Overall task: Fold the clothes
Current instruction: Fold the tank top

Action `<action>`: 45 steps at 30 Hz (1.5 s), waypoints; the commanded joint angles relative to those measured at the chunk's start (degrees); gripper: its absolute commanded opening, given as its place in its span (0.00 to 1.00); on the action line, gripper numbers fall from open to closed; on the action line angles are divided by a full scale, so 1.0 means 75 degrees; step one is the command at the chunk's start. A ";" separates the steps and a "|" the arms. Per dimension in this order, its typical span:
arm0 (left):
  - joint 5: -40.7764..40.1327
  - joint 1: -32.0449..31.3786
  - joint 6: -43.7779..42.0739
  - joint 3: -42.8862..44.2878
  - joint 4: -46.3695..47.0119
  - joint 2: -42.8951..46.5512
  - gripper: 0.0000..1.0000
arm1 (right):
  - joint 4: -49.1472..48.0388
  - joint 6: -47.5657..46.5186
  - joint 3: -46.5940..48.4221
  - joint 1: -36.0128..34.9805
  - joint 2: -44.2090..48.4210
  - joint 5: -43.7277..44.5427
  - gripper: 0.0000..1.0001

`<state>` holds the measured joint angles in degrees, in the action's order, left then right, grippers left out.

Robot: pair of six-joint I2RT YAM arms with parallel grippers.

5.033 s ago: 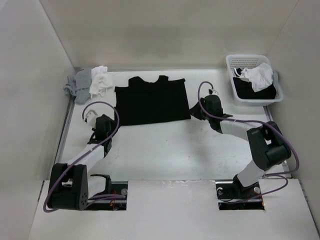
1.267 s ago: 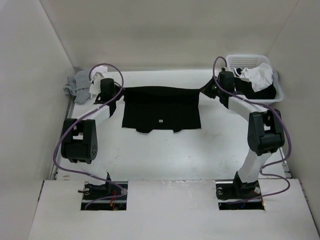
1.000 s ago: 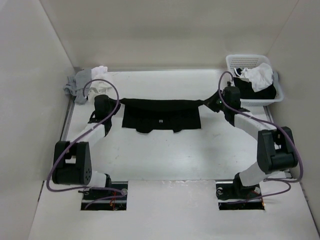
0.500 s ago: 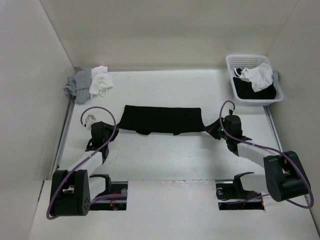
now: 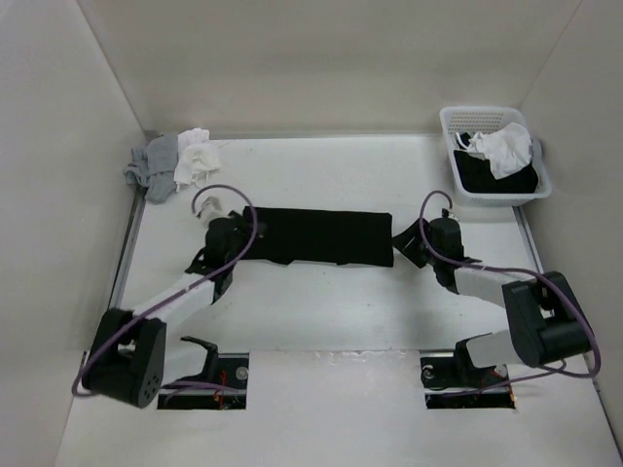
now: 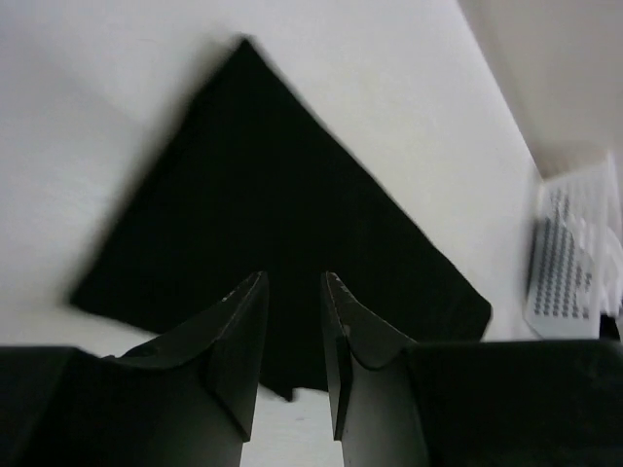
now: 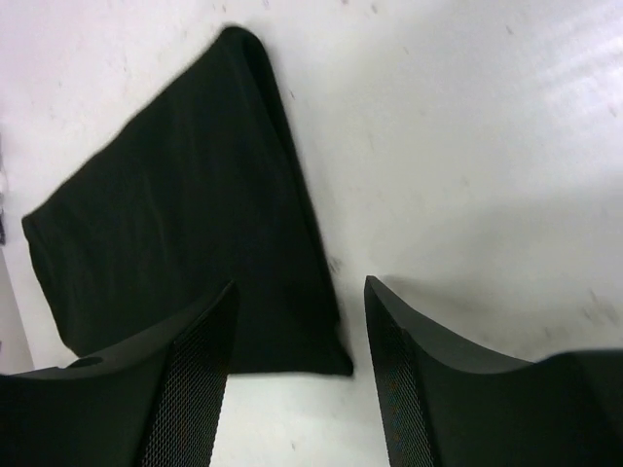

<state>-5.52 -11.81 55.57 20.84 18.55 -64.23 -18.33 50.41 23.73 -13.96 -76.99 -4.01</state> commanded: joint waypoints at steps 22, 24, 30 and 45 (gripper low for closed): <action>-0.0143 -0.3516 0.0266 0.1276 0.2285 -0.3906 0.23 | -0.2339 0.1306 0.0119 -0.0137 -0.1445 -0.0532 0.03; -0.0178 -0.3749 0.0290 0.1229 0.2262 -0.3754 0.23 | -0.1977 0.1107 -0.0162 -0.0114 -0.0626 -0.0322 0.01; -0.0576 -0.4348 0.0208 0.1065 0.1841 -0.2736 0.23 | 0.0470 0.0241 -0.0574 -0.0195 0.2374 0.0591 0.01; -0.0484 -0.2440 -0.0191 -0.0059 0.0282 0.1026 0.23 | 0.3134 -0.1284 0.4004 -0.3932 0.0415 0.2972 0.01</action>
<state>-10.35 -32.14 54.85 22.61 22.90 -60.14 3.14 44.47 46.02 -39.79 -66.87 14.46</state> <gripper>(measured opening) 0.229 0.031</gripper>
